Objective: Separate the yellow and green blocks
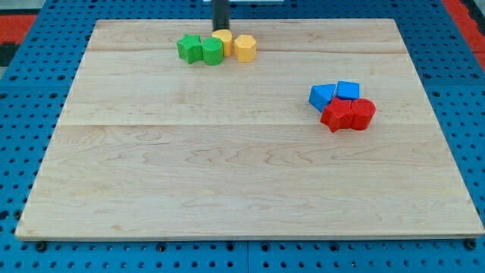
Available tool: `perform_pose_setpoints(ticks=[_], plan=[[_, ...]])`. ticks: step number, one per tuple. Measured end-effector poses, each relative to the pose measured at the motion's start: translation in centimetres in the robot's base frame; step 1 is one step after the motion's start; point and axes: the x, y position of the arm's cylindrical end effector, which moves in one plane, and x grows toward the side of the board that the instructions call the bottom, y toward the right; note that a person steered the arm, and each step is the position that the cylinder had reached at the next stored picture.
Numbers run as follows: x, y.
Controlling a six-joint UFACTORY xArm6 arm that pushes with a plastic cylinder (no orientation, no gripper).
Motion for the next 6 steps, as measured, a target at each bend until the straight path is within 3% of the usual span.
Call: perform_pose_setpoints(ticks=[1, 3, 4, 6], plan=[[3.8, 1.1], [6.8, 4.8], [8.5, 4.0], [10.8, 9.1]])
